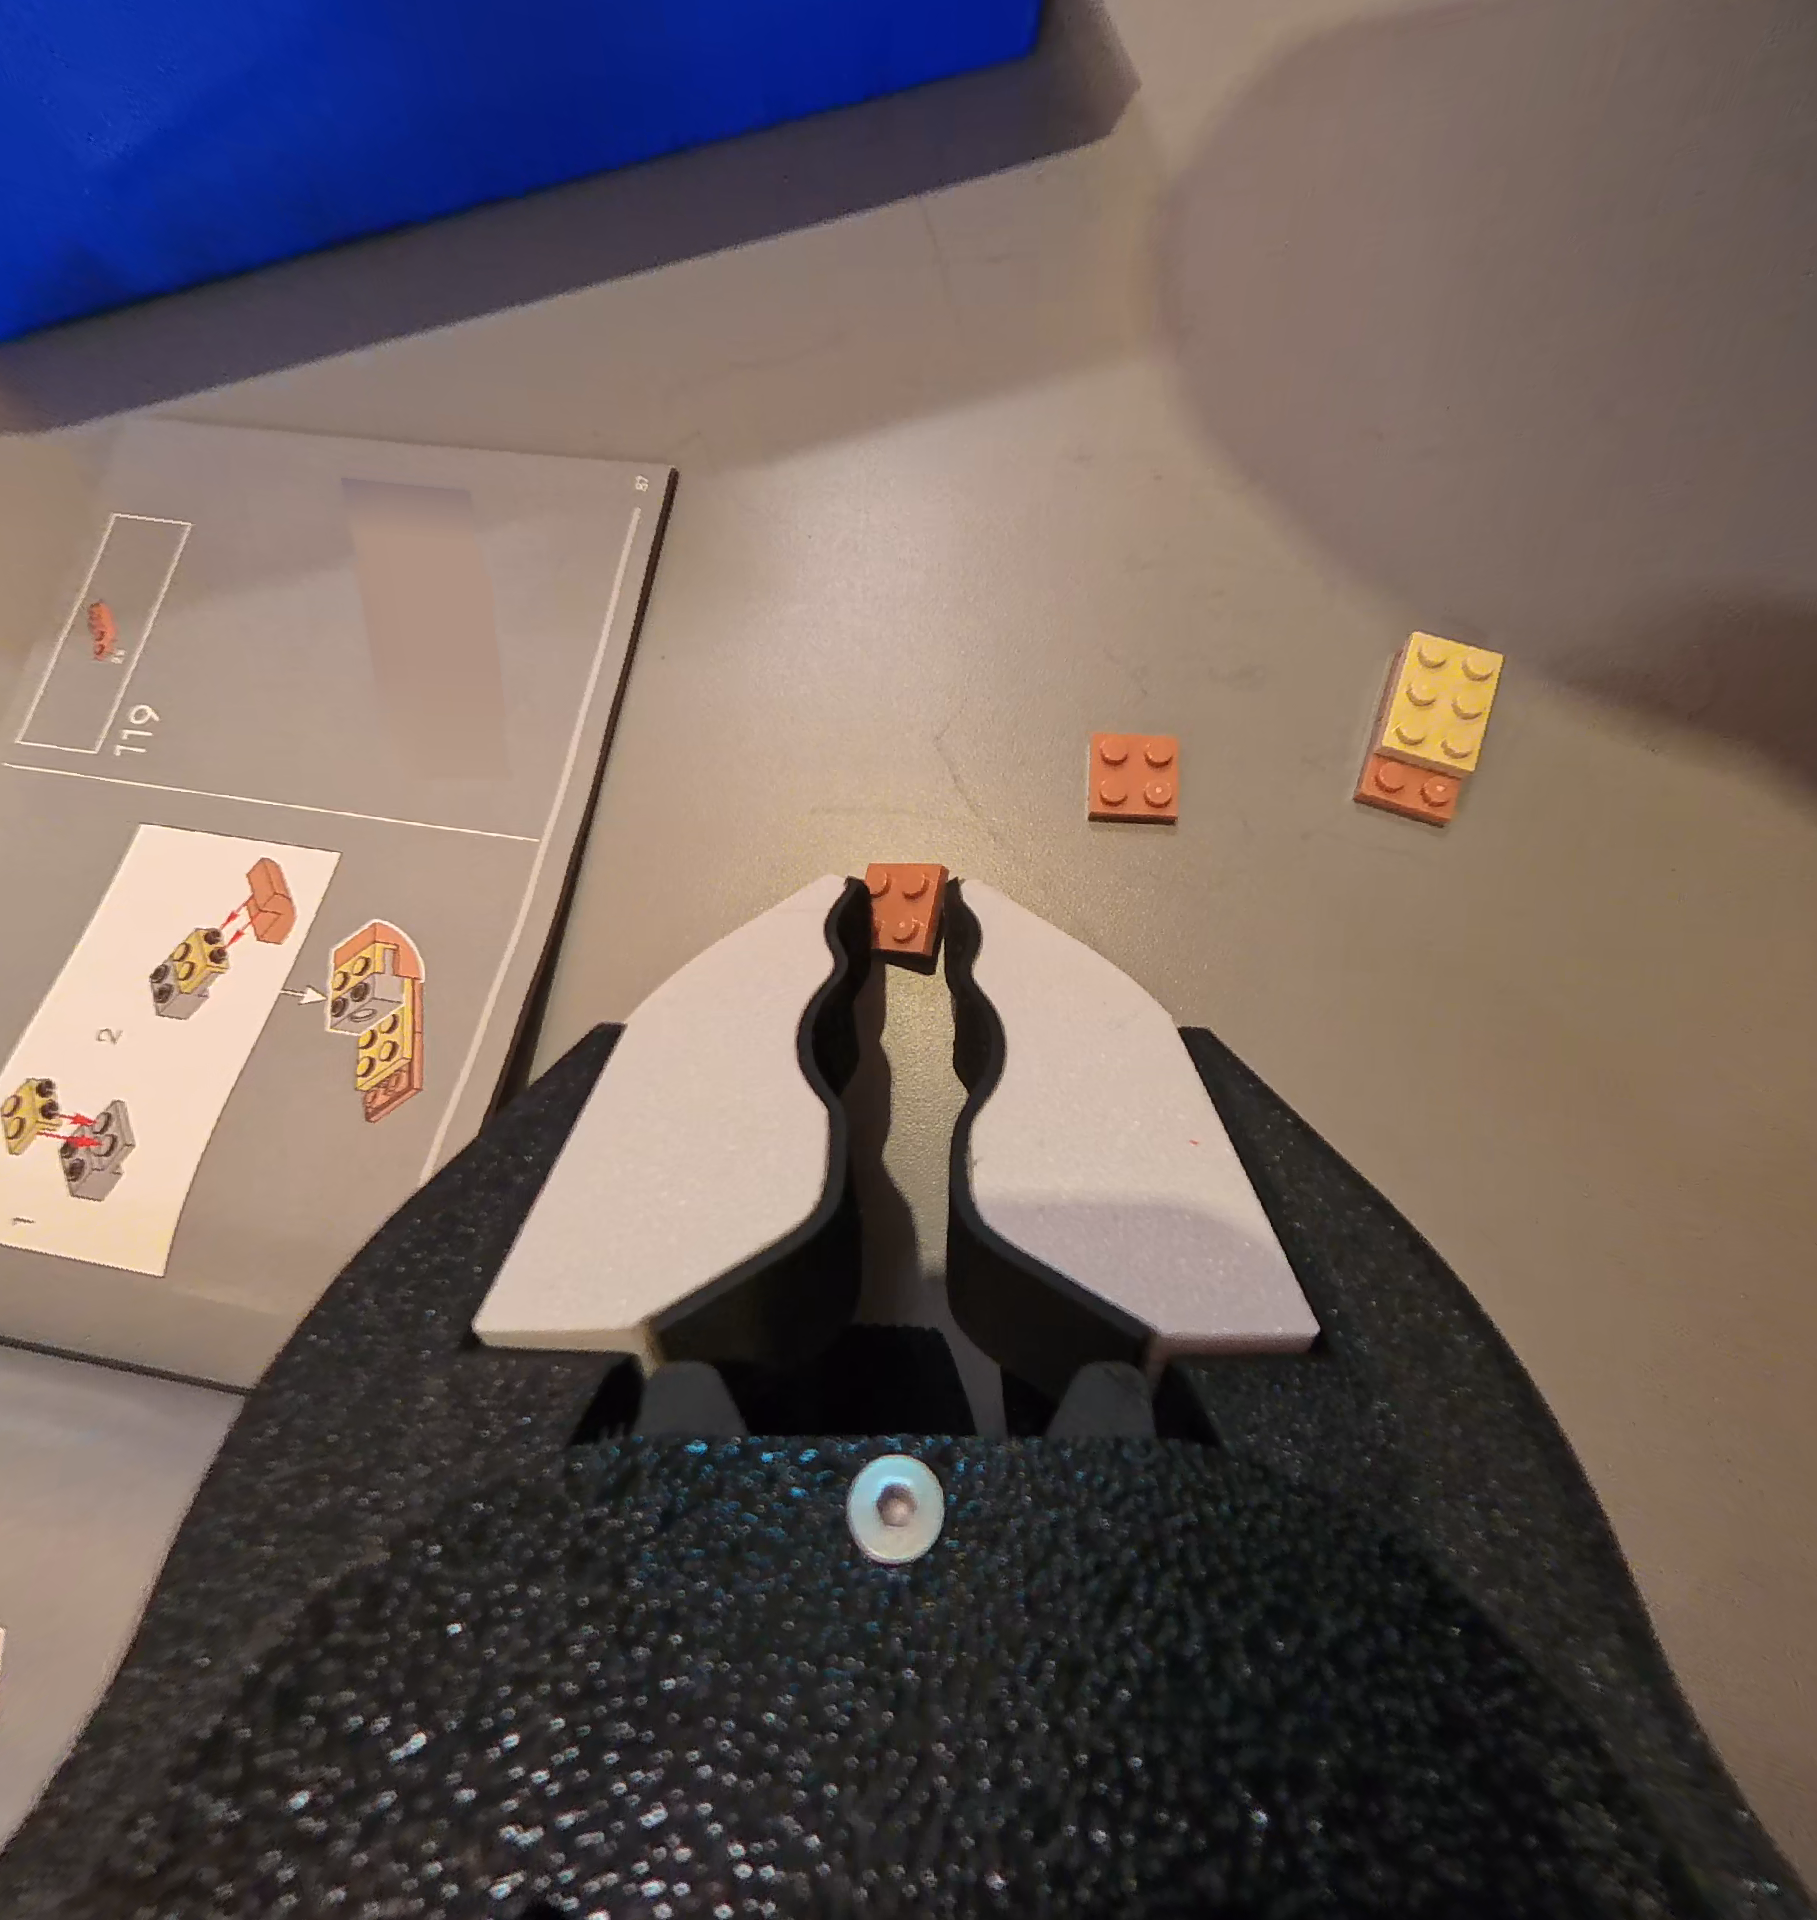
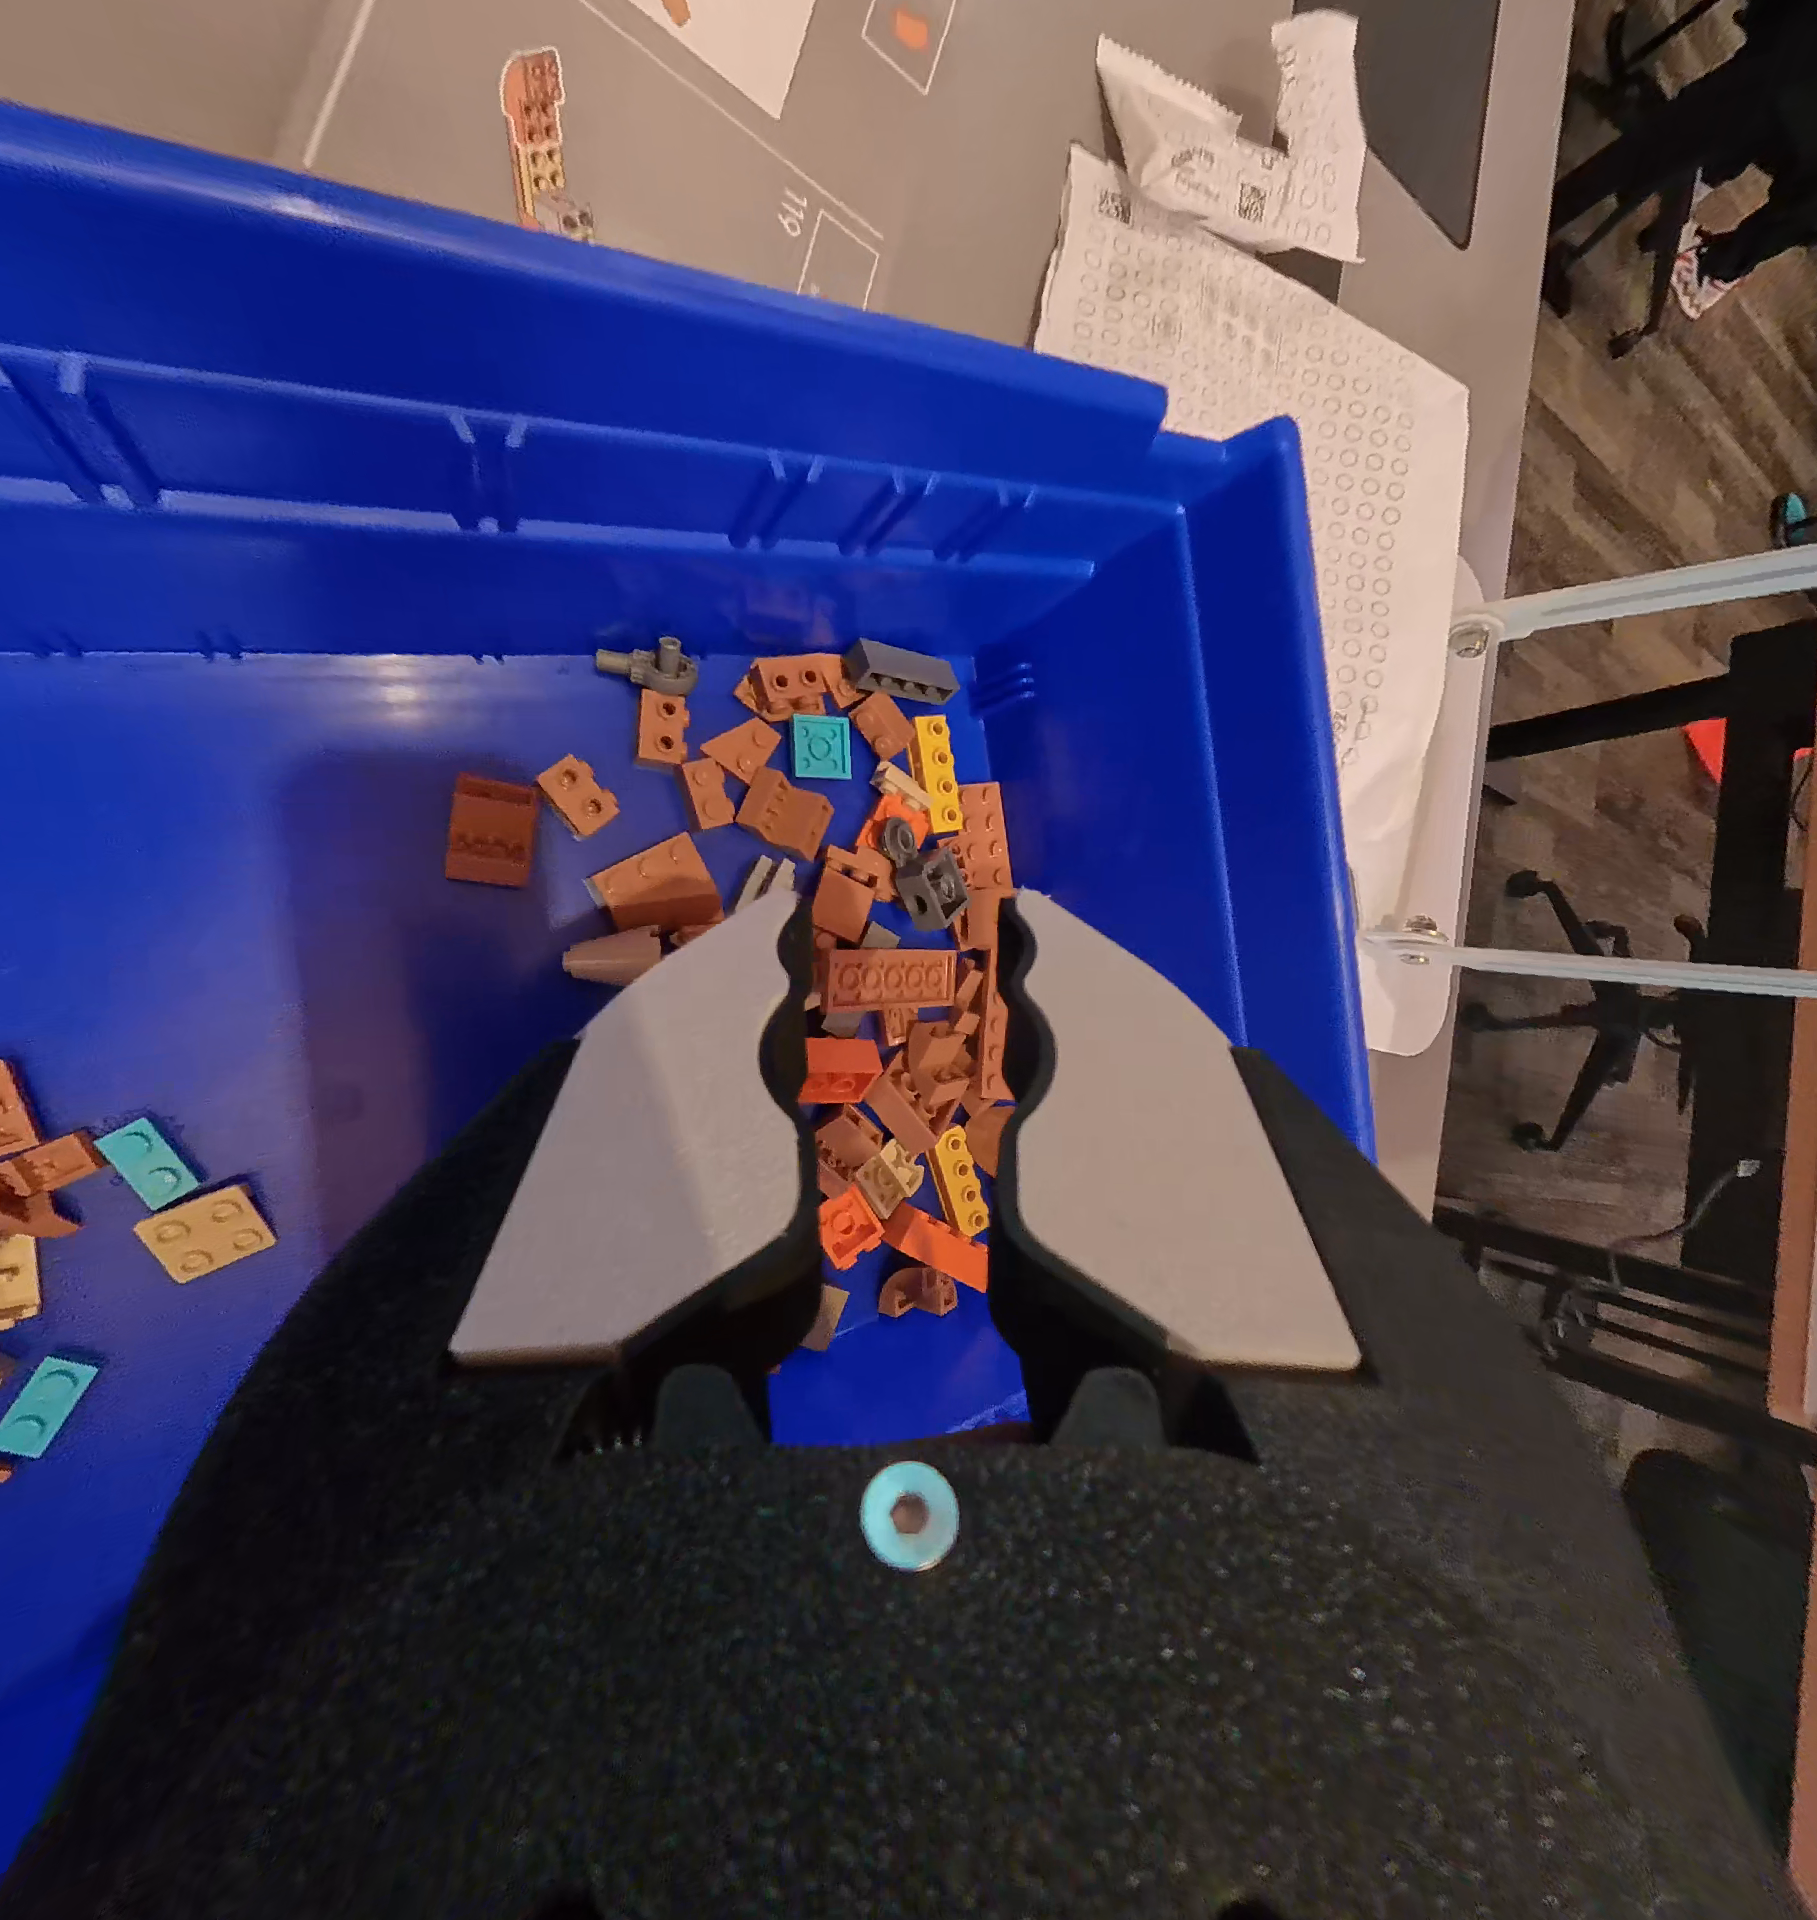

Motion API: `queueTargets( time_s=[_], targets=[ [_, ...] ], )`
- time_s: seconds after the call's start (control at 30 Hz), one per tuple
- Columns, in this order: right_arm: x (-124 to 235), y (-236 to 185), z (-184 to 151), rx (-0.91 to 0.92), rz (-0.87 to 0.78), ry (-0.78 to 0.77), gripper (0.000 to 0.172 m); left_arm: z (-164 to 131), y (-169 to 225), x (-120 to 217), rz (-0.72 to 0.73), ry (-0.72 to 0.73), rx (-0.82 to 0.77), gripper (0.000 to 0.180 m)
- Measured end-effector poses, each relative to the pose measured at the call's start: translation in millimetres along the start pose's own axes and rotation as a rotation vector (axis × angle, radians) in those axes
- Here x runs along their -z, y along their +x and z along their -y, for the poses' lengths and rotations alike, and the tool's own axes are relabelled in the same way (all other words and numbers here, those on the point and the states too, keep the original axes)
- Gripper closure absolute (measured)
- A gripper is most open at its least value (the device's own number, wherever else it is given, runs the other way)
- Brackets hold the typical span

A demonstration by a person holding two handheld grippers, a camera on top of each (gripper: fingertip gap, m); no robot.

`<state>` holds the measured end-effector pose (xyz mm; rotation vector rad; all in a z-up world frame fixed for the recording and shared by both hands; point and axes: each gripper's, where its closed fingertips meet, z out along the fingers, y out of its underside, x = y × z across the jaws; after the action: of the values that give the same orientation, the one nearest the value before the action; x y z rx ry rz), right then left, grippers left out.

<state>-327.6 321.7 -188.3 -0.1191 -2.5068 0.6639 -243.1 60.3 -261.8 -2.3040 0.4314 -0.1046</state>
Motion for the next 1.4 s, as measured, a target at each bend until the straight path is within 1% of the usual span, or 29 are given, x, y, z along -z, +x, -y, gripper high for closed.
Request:
queueTargets(
  time_s=[0.13,0.33,0.53,0.77,0.97,1.1,1.27,1.4],
  targets=[
    [-5.4,-1.9,-6.4,0.026,-0.003,-0.058,0.138,0.0,-0.1,0.0,0.0,0.0,0.002,0.167],
    [-7.7,-0.2,-9.9,0.025,-0.014,-0.085,0.14,-0.2,-0.3,-0.1,-0.003,-0.001,0.007,0.167],
    [-13.8,-1.9,-18.3,0.059,-0.024,-0.158,0.14,-0.3,-0.4,-0.1,-0.002,-0.001,0.009,0.167],
    [-17.5,-3.4,-24.7,0.084,-0.025,-0.207,0.14,-0.2,-0.5,-0.1,0.0,-0.001,0.01,0.167],
    [-21.4,-10.3,-32.3,0.134,0.003,-0.265,0.136,-0.5,-1.0,-0.1,0.002,-0.003,0.015,0.167],
    [-20.3,-18.6,-30.9,0.163,0.049,-0.256,0.132,-0.6,-0.9,0.0,0.001,-0.003,0.015,0.167],
    [-16.3,-26.1,-28.2,0.137,0.101,-0.237,0.131,-0.4,-0.7,0.1,0.003,-0.001,0.01,0.167],
    [-11.6,-24.2,-17.8,0.108,0.097,-0.167,0.132,-0.4,-0.6,0.0,0.004,-0.001,0.009,0.167]
  ],
)
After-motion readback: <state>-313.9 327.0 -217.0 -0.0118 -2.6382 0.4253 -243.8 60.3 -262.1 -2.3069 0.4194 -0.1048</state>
